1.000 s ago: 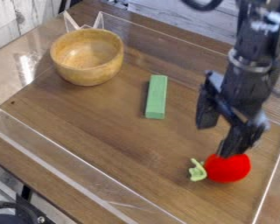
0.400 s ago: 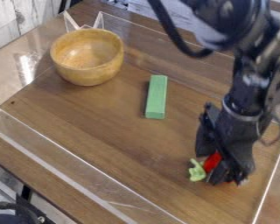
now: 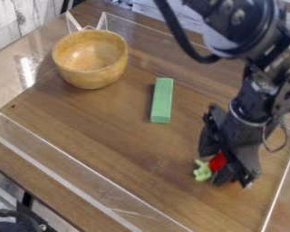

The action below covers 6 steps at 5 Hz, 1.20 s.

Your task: Move the red object to the left side of the table

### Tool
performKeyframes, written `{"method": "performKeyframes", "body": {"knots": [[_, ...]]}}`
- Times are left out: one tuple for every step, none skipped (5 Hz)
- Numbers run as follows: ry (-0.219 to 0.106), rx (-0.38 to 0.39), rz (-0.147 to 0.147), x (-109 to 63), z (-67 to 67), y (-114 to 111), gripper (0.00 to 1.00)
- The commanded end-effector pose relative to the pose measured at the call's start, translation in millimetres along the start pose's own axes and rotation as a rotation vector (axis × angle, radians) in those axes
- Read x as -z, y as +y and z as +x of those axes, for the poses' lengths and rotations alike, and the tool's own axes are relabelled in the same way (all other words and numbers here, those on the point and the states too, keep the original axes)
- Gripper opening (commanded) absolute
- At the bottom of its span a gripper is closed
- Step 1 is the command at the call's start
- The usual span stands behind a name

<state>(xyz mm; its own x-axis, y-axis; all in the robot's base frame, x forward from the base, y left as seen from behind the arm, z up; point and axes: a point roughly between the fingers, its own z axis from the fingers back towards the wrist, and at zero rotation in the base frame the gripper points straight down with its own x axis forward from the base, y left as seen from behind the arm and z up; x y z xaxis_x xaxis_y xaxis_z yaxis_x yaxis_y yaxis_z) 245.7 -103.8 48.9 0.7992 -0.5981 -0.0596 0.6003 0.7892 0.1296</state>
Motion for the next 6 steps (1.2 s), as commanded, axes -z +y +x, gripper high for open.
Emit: {"method": "performKeyframes", "body": {"knots": [[-0.063,-0.061,0.034,-40.7,4.4,-6.9,0.0],[-0.064,-0.091,0.049,-58.8,5.4,-20.3,0.0],[-0.069,-0.1,0.055,-62.7,5.3,-27.0,1.0],[-0.084,-0.018,0.072,-51.2,16.8,-24.6,1.0],[-0.102,0.055,0.066,-38.2,24.3,-27.1,1.0],[-0.114,0.107,0.06,-16.7,16.9,-24.0,1.0]]}}
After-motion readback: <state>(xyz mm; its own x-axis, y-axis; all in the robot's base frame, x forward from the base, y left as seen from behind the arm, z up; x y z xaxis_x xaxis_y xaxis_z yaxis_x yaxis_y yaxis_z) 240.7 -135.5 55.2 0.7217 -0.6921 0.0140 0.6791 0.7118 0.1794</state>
